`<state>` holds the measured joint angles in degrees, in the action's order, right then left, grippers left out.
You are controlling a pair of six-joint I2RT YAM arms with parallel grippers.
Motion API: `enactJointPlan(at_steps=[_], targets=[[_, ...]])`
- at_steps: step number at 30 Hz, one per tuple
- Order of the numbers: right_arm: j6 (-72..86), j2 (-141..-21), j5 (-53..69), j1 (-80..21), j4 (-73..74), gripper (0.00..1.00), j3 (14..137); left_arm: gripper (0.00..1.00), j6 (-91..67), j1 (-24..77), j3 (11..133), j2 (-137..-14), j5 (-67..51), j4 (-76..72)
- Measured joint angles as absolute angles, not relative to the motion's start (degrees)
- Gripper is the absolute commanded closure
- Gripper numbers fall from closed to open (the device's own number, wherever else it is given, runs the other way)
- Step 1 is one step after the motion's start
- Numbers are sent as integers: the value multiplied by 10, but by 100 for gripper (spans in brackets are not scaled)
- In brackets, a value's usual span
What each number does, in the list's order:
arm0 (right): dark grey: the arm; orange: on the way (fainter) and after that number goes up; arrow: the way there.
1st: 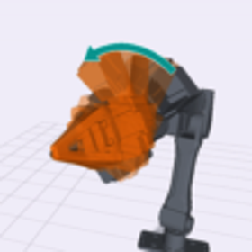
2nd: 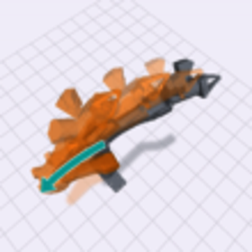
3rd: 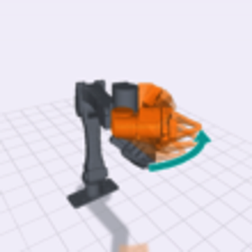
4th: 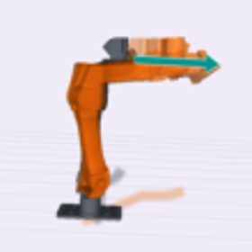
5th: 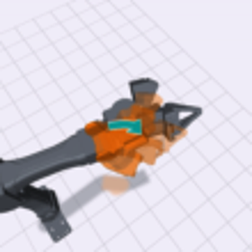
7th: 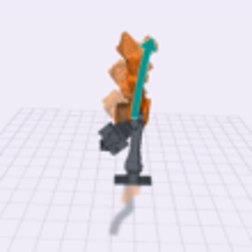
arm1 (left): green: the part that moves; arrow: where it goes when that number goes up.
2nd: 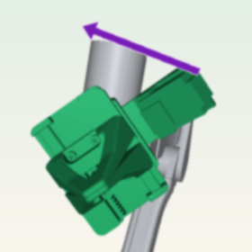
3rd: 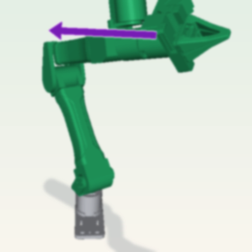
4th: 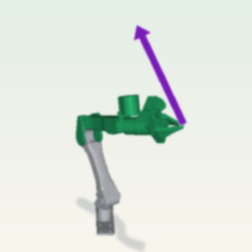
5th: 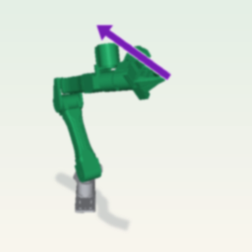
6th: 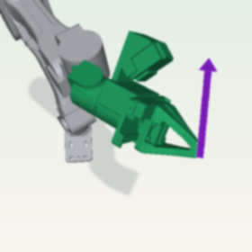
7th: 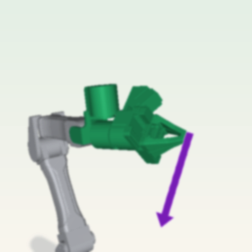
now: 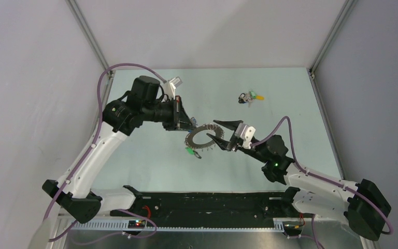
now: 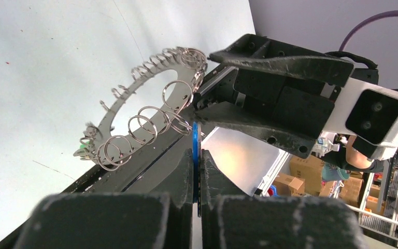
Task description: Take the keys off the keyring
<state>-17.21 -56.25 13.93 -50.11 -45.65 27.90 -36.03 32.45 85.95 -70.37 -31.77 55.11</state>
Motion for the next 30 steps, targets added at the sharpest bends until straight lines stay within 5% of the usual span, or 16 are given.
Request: enactJointPlan(at_steps=[10,30], targets=[[-175,-596,179,-525,-494,57,327,100,-365,324,860,-703,-317,551],[-172,-661,187,-532,-500,50,368,100,-371,321,868,-700,-315,557]])
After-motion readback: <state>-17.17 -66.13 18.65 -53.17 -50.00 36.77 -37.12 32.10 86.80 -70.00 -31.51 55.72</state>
